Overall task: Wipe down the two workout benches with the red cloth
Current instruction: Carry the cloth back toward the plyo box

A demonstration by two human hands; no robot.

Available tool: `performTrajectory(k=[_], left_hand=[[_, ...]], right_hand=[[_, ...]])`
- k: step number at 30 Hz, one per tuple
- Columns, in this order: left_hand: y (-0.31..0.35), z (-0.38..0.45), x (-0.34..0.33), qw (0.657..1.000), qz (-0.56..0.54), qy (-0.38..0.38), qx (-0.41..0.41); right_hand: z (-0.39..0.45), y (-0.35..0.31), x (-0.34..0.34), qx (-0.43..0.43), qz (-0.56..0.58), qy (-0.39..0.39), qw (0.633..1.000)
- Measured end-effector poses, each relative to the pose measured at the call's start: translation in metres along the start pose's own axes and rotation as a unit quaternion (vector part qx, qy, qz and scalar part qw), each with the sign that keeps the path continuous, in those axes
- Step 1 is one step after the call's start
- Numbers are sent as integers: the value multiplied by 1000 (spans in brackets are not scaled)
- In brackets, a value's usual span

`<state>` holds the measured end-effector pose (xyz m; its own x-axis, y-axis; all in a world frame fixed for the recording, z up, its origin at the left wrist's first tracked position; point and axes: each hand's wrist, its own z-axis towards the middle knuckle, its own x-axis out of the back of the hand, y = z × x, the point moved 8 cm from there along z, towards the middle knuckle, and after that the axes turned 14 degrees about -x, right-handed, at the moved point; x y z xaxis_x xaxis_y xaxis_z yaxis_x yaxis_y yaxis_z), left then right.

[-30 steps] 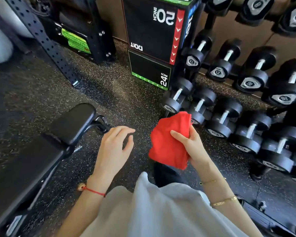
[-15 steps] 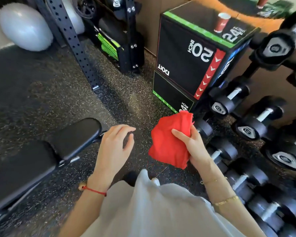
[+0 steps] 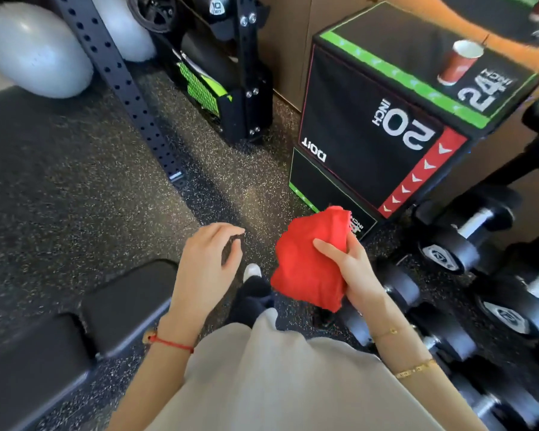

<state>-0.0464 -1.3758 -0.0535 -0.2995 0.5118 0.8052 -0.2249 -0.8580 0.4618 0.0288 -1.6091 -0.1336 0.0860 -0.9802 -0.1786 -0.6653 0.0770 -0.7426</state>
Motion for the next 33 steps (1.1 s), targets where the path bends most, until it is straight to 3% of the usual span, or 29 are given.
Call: performTrajectory(k=[8, 14, 25, 33], left_hand=[[-106, 184, -1, 998, 7, -9, -61], [-141, 291, -28, 991, -17, -53, -122], [-152, 461, -119, 976, -73, -86, -188], [-122, 611, -185, 965, -100, -95, -225]], right_hand=[[120, -120, -59, 37, 46, 35, 998], [176, -172, -64, 41, 106, 102, 988], [290, -255, -21, 47, 160, 165, 972], [373, -367, 44, 70, 203, 187, 959]])
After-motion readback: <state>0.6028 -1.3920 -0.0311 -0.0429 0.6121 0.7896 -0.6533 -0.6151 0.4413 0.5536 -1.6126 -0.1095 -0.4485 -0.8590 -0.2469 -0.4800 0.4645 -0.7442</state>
